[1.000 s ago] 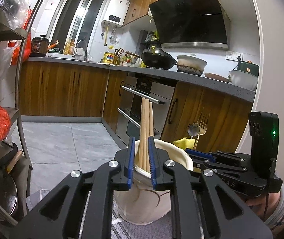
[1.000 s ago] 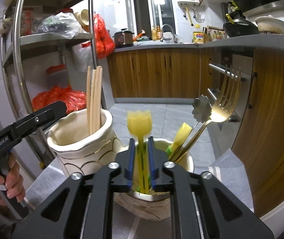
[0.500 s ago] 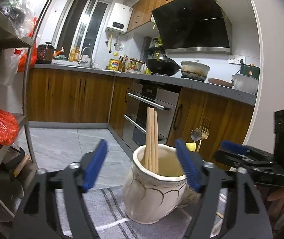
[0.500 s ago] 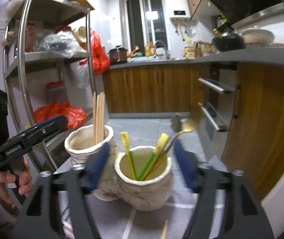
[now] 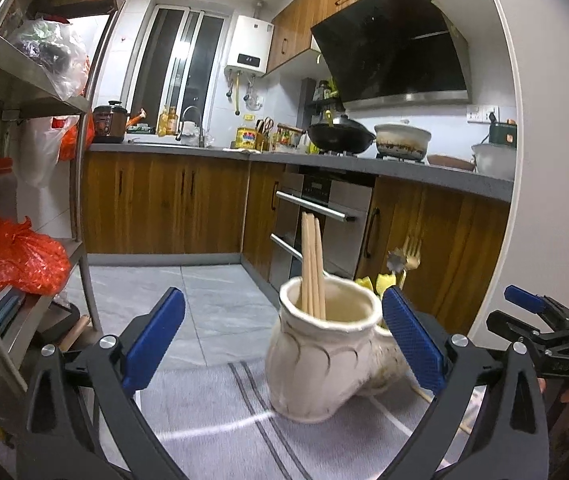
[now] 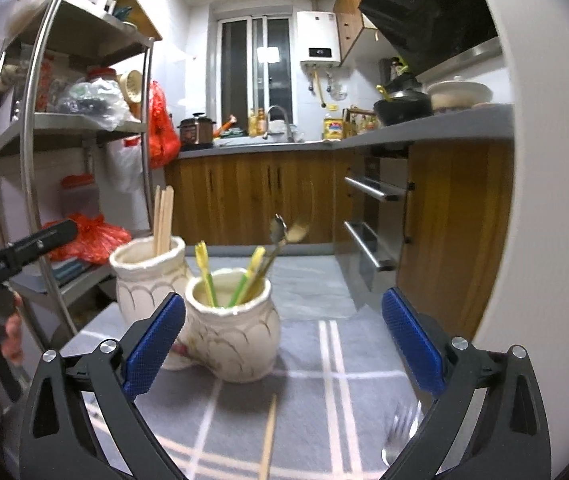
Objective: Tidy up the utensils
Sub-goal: 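Move both open tools back toward the chopstick and silver fork on the cloth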
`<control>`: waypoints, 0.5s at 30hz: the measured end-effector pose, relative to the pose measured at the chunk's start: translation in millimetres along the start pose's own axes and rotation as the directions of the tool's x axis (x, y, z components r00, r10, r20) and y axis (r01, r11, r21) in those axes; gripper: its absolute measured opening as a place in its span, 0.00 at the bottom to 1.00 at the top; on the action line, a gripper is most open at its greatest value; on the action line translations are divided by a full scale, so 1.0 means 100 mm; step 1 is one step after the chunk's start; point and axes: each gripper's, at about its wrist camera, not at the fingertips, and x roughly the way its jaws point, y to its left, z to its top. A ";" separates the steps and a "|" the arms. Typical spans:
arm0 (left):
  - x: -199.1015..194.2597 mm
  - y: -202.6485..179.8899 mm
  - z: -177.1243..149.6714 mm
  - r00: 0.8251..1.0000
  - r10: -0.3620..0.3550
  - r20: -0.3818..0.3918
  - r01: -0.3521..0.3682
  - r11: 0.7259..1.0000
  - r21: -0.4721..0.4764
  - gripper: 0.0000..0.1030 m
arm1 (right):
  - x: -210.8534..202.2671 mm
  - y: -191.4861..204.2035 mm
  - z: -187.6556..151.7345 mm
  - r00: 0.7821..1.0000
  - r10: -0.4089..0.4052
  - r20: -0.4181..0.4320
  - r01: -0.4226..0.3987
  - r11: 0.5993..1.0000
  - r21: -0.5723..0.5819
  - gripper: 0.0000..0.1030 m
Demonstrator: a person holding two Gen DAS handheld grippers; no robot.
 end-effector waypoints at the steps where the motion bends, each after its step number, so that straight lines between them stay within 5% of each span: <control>1: -0.04 -0.03 -0.02 1.000 0.006 -0.009 -0.006 1.000 0.009 0.94 | -0.02 -0.01 -0.04 1.000 -0.007 -0.009 0.007 1.000 -0.005 0.95; 15: -0.34 -0.39 -0.32 0.994 0.016 -0.112 -0.012 0.999 0.038 0.94 | -0.22 -0.30 -0.27 0.999 0.000 -0.039 0.003 0.998 0.057 0.95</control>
